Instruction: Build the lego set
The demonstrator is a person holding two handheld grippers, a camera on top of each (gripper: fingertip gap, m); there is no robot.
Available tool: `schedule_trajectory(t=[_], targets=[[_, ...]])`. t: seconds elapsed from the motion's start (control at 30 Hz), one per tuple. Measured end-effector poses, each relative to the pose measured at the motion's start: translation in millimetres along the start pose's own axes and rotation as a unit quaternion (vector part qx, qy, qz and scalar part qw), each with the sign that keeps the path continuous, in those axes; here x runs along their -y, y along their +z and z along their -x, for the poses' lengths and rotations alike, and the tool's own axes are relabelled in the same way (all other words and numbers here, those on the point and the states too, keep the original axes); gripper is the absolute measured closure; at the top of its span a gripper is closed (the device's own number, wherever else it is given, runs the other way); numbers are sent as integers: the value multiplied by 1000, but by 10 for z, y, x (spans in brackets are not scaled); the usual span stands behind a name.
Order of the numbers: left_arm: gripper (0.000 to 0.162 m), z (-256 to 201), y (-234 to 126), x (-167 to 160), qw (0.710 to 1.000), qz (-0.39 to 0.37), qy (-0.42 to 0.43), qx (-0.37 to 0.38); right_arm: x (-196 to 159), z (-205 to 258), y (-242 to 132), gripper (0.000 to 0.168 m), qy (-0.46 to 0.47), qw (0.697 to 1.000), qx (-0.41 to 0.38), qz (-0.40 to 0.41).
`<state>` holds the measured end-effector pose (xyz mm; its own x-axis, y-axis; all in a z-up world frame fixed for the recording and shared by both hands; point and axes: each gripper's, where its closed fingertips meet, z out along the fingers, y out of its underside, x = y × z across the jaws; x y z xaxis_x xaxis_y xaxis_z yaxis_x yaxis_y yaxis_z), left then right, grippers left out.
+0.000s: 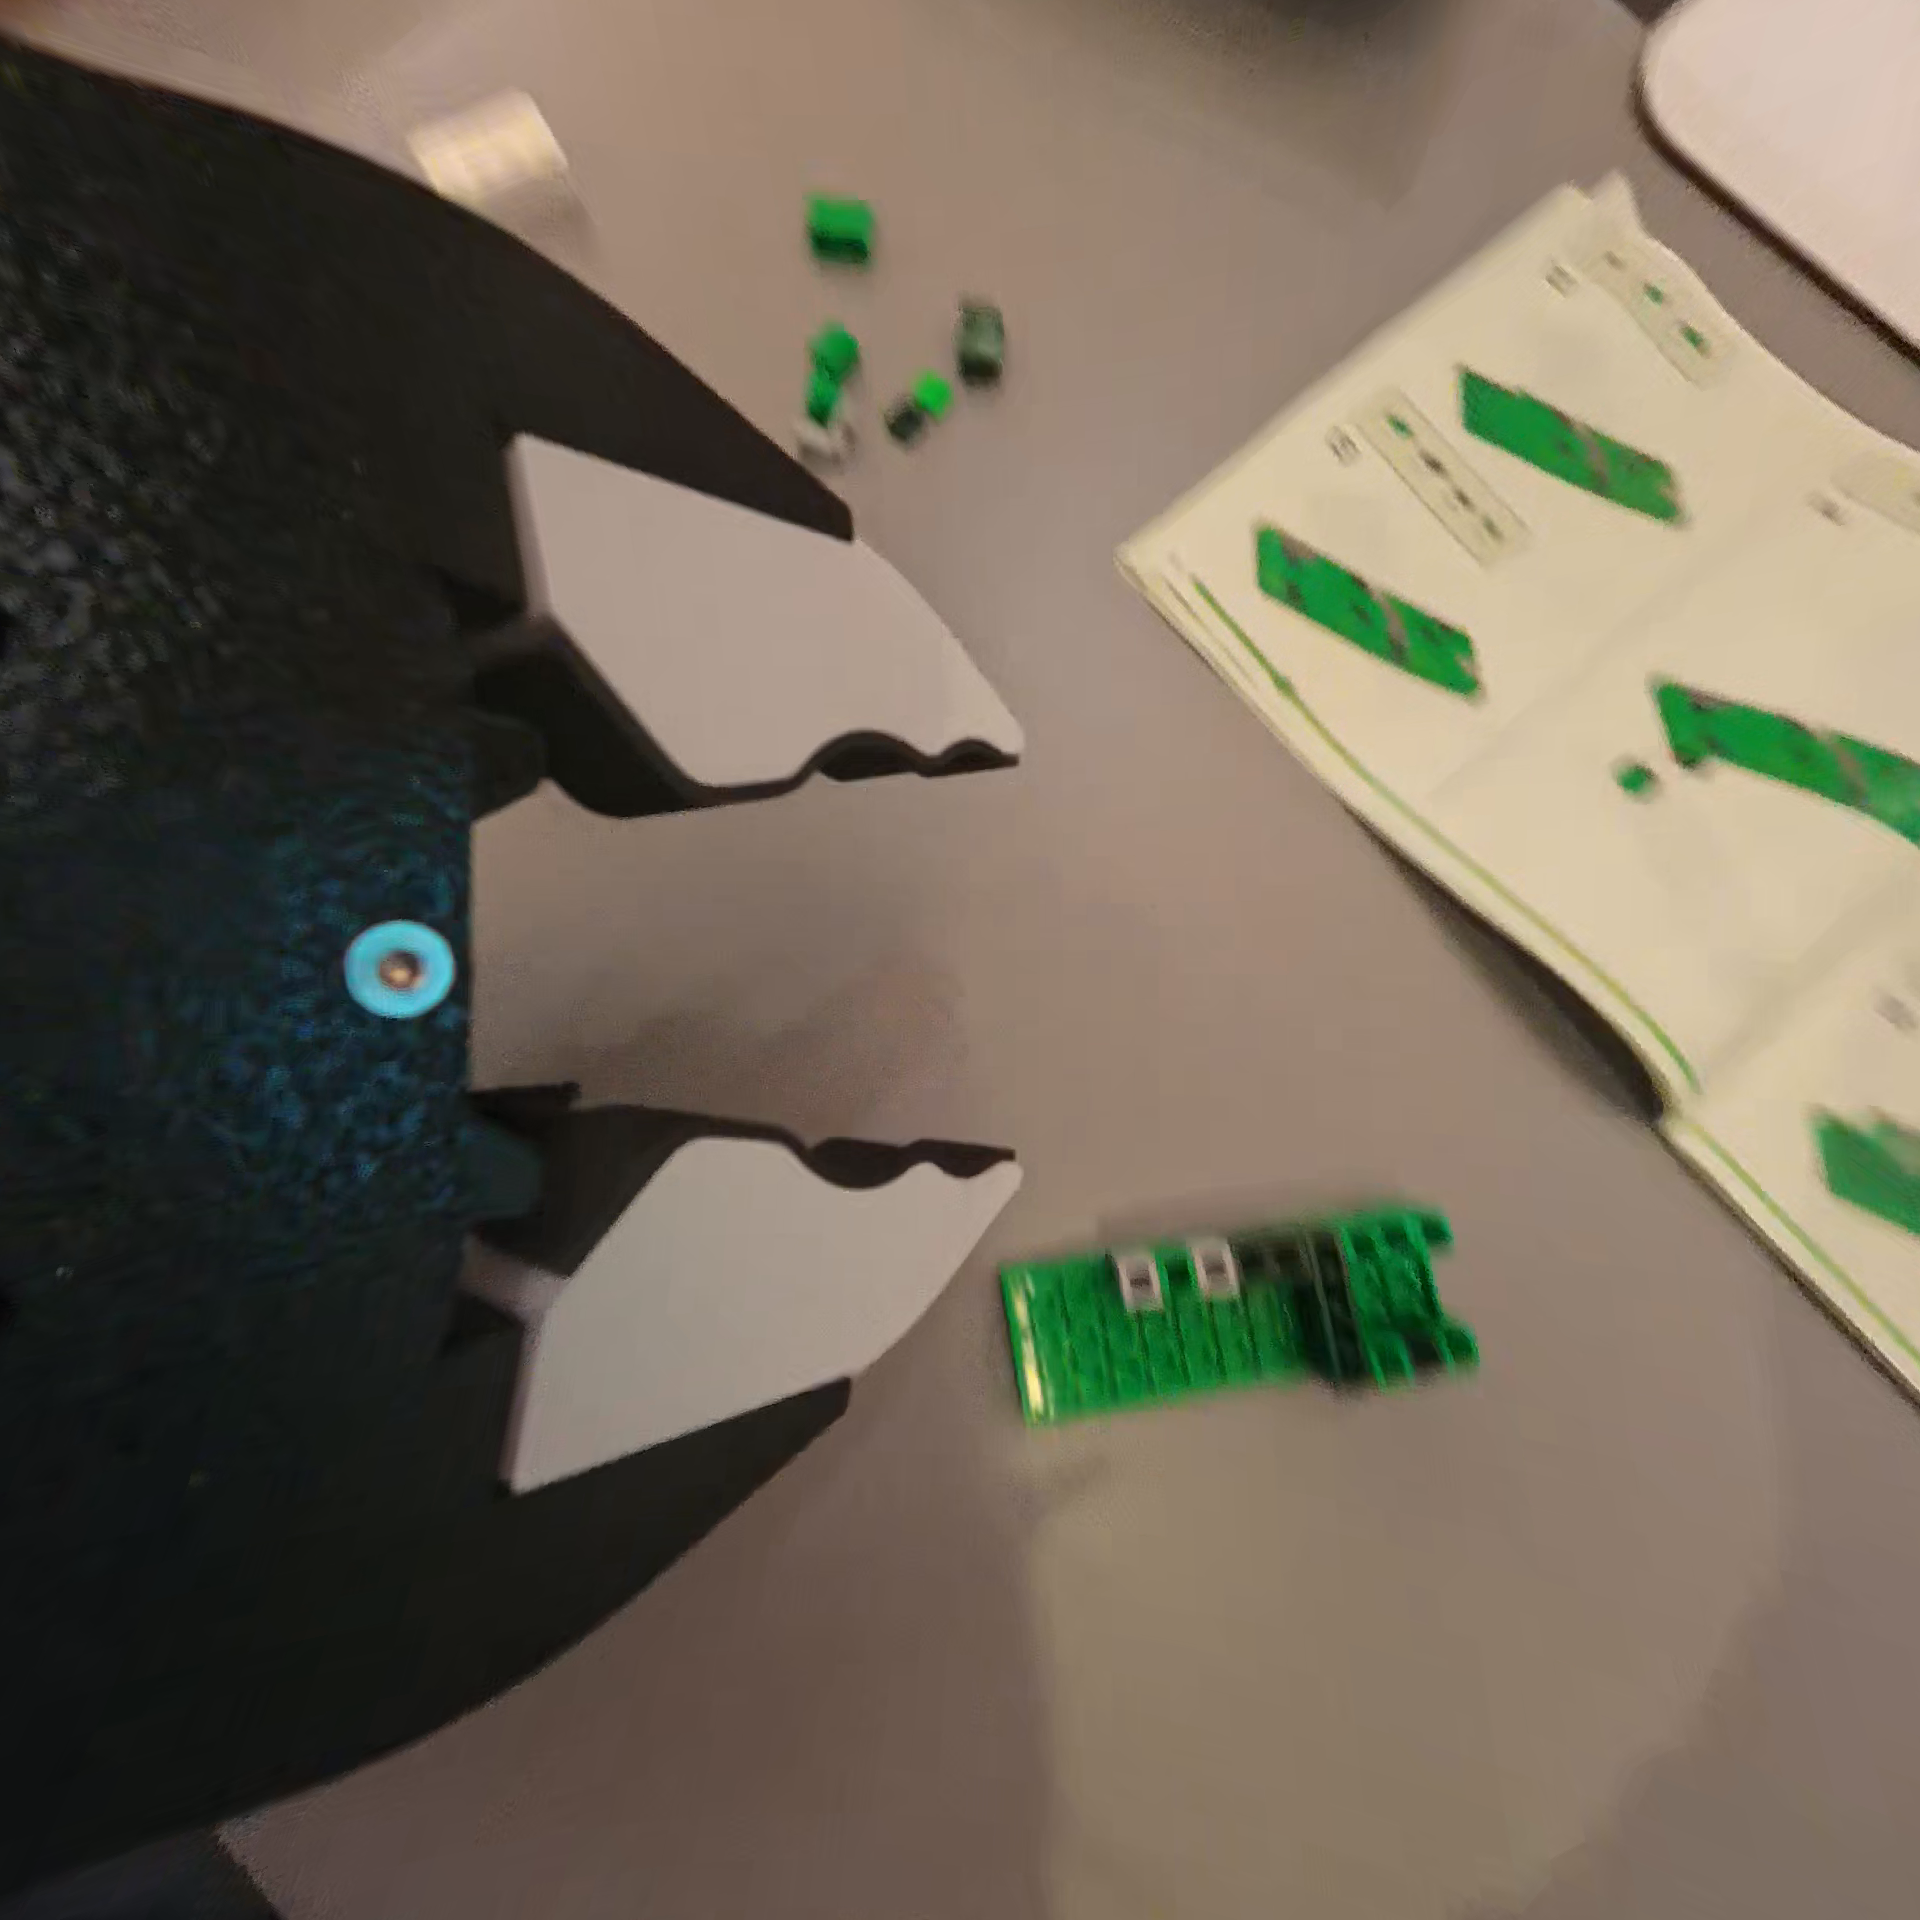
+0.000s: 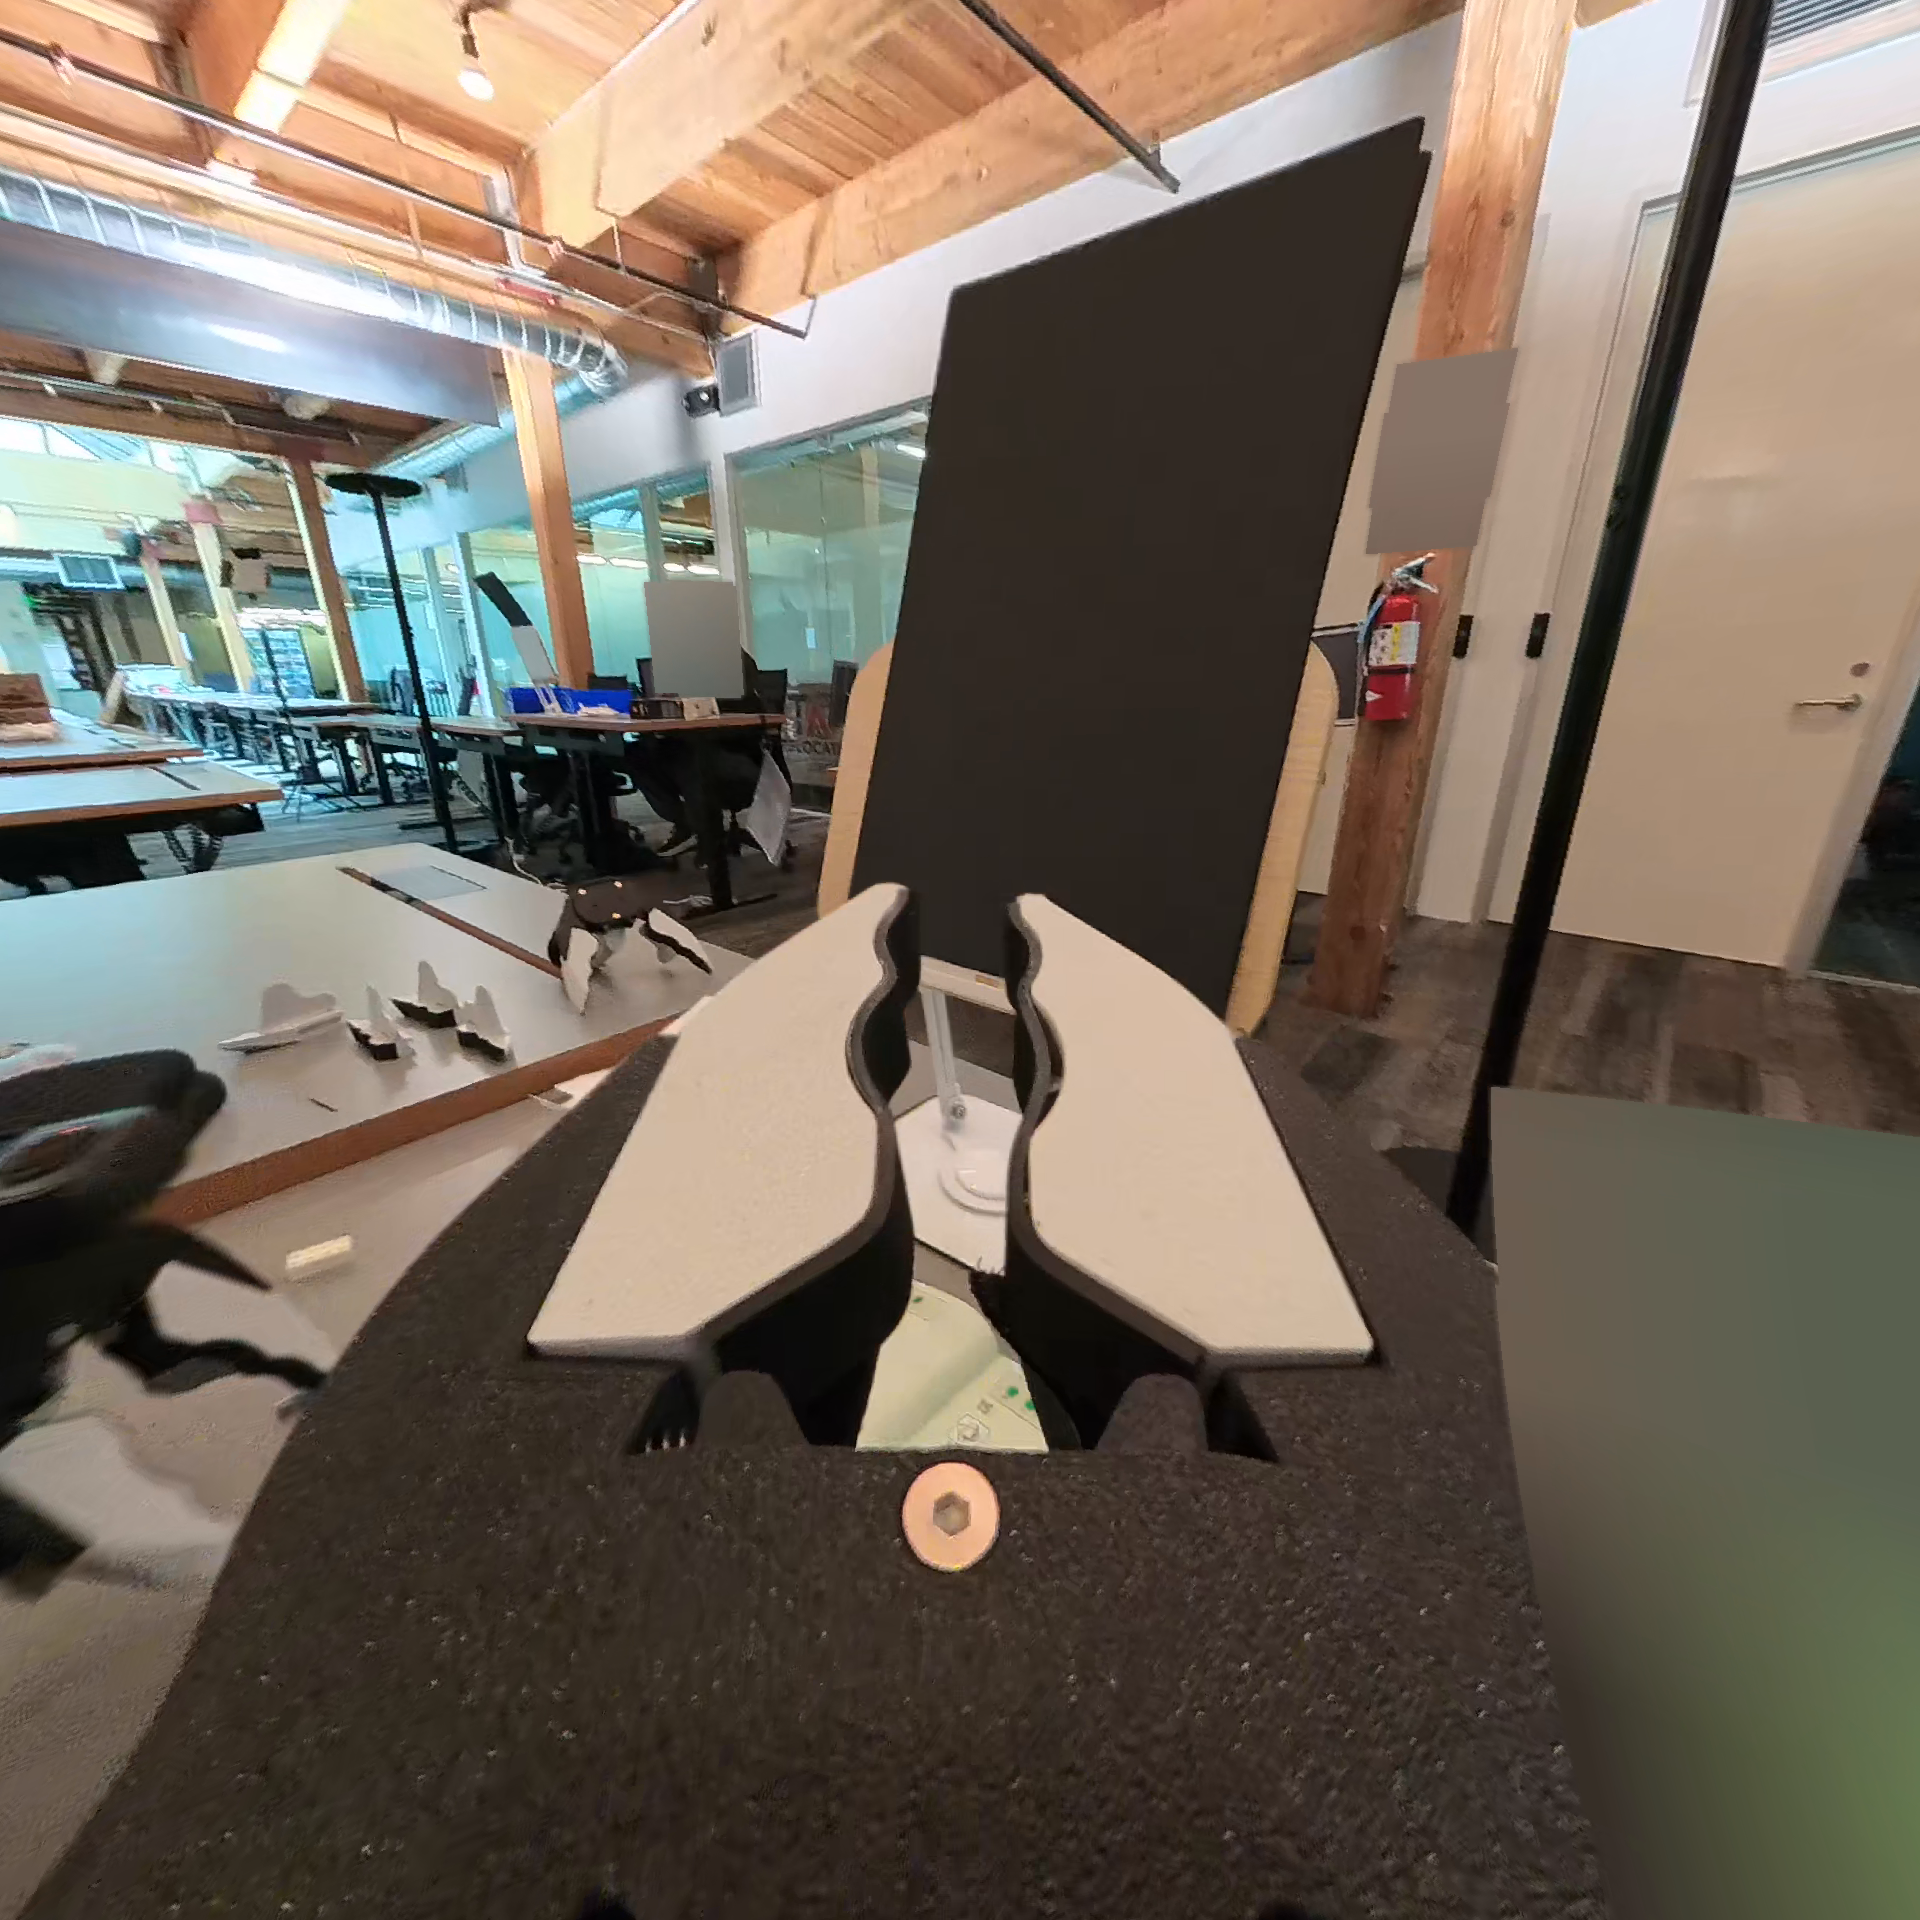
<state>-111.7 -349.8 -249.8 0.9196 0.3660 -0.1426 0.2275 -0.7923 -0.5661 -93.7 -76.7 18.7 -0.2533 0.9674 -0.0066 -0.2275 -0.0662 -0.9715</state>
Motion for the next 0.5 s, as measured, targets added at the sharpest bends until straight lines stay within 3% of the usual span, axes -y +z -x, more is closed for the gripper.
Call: schedule_trajectory(t=[0.03,0.1,0.2,0.37,0.5], targets=[[92,-143,-4,38,999,-33,-2,-23,-9,-26,-5,153,1,1000,-3,0],[90,-374,9,104,996,-71,-12,-60,-4,-54,-13,153,11,1000,0,-9],[93,-574,129,120,995,-62,4,-77,9,-64,-24,153,30,999,12,-22],[107,-778,308,143,994,-41,24,-94,-39,-95,-17,153,41,999,19,-18],[129,-756,343,138,995,-42,37,-79,-65,-105,-7,153,54,998,30,-19]])
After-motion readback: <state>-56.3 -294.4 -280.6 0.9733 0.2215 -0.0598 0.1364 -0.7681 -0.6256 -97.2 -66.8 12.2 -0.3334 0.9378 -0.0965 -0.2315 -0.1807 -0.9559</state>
